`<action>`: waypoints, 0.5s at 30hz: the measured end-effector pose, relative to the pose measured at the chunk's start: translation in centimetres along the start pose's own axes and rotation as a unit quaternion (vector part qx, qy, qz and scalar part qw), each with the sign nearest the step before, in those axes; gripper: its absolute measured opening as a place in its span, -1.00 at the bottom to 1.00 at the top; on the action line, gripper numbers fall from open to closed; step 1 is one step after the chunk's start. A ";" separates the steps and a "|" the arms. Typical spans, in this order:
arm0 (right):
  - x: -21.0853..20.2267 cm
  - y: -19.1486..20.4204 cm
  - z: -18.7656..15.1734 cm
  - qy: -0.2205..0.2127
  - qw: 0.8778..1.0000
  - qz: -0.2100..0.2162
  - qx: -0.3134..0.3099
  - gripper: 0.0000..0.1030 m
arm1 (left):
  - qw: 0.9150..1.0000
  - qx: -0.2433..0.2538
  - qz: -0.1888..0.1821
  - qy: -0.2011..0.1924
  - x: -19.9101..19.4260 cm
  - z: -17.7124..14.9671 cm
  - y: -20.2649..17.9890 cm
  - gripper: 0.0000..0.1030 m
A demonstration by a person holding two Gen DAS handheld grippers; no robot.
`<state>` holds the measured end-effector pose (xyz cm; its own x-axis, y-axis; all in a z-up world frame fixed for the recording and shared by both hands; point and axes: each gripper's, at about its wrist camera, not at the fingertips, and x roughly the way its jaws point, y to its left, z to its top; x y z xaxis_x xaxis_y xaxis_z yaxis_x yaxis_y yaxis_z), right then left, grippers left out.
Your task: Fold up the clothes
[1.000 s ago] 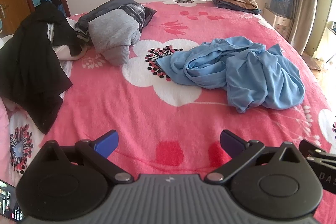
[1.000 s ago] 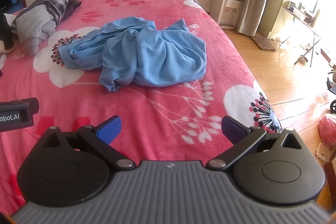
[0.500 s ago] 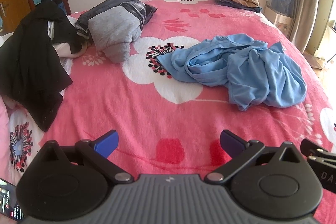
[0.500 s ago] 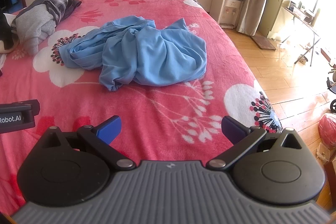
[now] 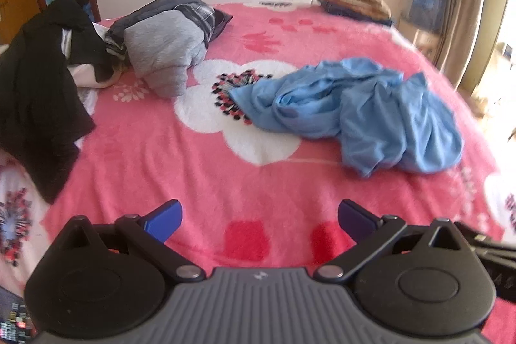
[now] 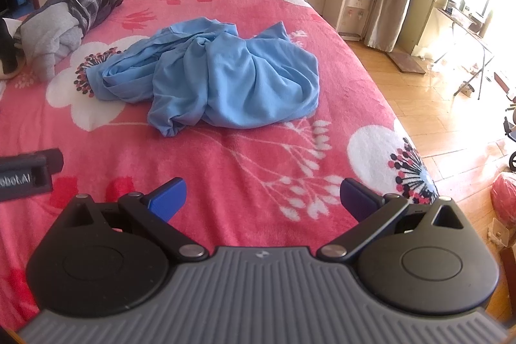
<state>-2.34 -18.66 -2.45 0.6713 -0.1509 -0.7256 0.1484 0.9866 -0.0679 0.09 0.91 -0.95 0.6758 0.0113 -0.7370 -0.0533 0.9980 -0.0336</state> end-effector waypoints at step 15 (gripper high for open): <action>3.3 -2.0 4.7 -0.153 0.981 0.075 -0.091 0.98 | 0.994 0.027 -0.078 -0.073 5.1 4.1 -0.3 1.00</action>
<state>2.98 -21.46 -1.51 0.8665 0.0127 -0.4990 -0.0825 0.9896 -0.1181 6.54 0.87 -1.97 0.7720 -0.1390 -0.6203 0.0979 0.9902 -0.1000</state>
